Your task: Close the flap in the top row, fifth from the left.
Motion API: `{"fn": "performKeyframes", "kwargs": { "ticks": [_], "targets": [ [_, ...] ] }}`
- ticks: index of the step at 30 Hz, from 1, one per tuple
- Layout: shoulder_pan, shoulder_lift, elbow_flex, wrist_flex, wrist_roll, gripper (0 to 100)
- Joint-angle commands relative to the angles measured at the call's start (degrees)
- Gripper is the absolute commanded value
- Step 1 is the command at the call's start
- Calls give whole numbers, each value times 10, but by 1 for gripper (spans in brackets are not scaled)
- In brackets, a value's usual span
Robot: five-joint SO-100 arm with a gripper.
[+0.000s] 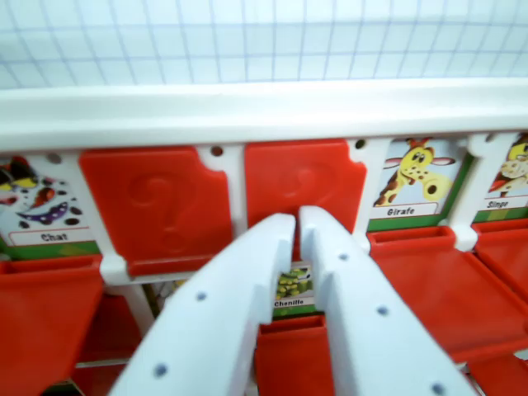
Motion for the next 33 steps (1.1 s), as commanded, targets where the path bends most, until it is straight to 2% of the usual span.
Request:
{"fn": "performKeyframes", "kwargs": {
  "ticks": [1, 7, 10, 16, 23, 33],
  "targets": [
    [-14, 149, -51, 93, 24, 0],
    [-31, 270, -28, 207, 29, 0],
    [-46, 346, 20, 215, 24, 0],
    [-57, 443, 33, 290, 35, 0],
    [-62, 560, 112, 305, 39, 0],
    [-67, 613, 159, 306, 45, 0]
  ]
}}
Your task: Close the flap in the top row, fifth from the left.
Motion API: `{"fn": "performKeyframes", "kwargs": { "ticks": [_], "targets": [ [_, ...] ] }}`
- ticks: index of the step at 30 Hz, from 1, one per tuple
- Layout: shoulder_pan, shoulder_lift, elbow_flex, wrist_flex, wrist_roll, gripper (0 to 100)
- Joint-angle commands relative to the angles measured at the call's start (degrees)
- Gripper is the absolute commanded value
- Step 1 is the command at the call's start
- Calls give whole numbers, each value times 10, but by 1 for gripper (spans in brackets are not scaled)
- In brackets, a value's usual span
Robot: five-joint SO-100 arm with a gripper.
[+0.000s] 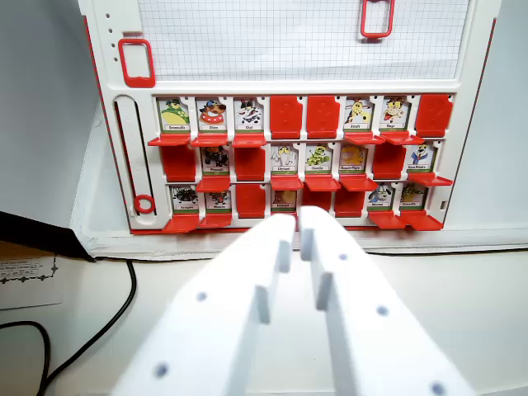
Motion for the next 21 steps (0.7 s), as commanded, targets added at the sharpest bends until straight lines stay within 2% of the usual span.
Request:
{"fn": "performKeyframes", "kwargs": {
  "ticks": [1, 8, 21],
  "targets": [
    [-6, 46, 4, -1, 5, 0],
    [-11, 83, 25, 47, -1, 0],
    [-4, 86, 25, 49, 2, 0]
  ]
}}
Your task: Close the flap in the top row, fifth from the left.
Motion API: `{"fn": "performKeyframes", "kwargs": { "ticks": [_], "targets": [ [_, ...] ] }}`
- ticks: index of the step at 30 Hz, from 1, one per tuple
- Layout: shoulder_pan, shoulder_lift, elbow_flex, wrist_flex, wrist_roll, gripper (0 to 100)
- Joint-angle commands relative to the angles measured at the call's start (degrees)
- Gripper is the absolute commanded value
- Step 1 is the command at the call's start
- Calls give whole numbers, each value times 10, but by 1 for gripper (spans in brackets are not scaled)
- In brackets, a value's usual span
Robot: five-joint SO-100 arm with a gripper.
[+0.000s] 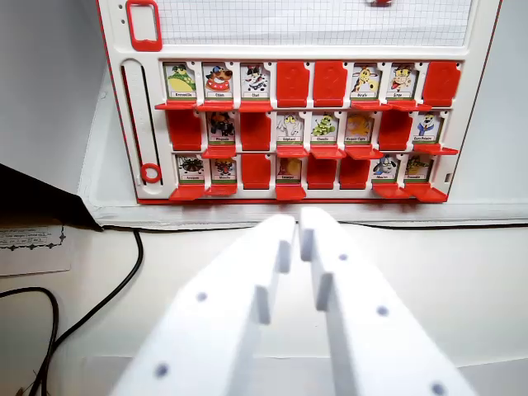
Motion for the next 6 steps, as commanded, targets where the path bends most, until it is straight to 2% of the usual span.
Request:
{"fn": "performKeyframes", "kwargs": {
  "ticks": [1, 6],
  "targets": [
    [4, 14, -18, 2, 2, 0],
    [4, 14, -15, 2, 2, 0]
  ]
}}
